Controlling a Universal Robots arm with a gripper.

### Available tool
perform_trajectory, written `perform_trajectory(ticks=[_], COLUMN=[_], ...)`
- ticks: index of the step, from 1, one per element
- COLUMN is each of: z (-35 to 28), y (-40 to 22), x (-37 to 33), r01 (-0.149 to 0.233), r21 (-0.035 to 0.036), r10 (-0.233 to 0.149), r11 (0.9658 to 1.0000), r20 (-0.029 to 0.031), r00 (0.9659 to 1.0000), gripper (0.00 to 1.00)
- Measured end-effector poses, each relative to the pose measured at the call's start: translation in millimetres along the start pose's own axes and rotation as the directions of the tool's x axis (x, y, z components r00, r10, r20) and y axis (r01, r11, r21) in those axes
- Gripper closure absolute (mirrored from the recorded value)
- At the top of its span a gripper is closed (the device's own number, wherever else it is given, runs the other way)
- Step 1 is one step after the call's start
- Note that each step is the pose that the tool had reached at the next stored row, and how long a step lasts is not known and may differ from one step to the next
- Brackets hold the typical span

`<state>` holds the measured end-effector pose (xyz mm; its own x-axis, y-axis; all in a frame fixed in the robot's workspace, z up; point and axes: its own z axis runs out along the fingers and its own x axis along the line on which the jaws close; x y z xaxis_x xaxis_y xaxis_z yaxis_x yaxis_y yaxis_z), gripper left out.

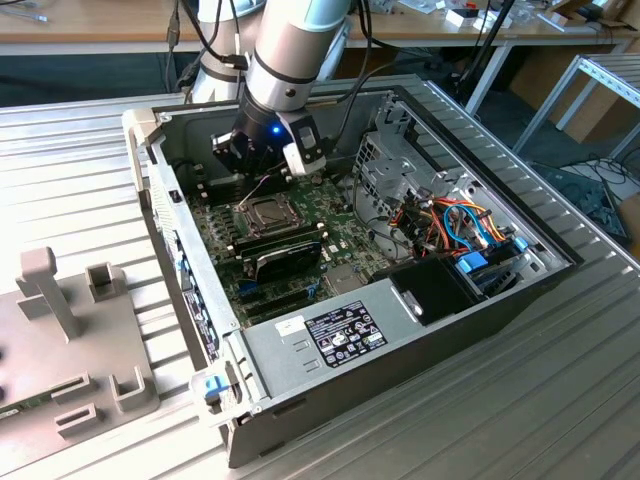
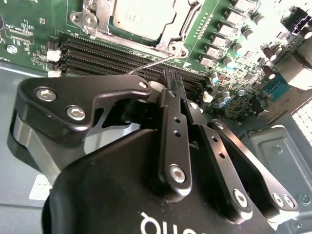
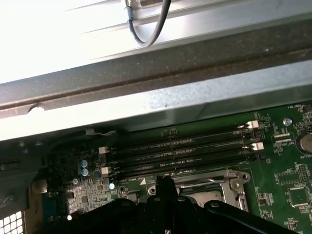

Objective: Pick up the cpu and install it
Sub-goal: 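Install the first cpu locking lever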

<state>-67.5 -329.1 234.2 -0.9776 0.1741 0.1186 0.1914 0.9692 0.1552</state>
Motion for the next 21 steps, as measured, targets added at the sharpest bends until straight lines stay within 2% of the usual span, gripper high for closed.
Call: perform_trajectory(ticks=[2, 4, 8, 12, 21], z=[-0.1, 0.0, -0.1, -0.1, 4.5], y=[0.0, 0.1, 0.1, 0.9, 0.6], x=[-0.4, -0.7, -0.8, -3.8, -5.7], r01=[0.011, 0.02, 0.024, 0.028, 0.054], r21=[-0.0079, -0.0111, -0.0108, -0.0146, -0.0121], r10=[-0.011, -0.02, -0.024, -0.028, -0.054], r11=[0.9999, 0.9997, 0.9997, 0.9995, 0.9985], r20=[-0.0031, -0.0052, -0.0059, -0.0071, -0.009], r00=[0.9999, 0.9998, 0.9997, 0.9996, 0.9985], gripper=[0.89, 0.89, 0.89, 0.89, 0.89])
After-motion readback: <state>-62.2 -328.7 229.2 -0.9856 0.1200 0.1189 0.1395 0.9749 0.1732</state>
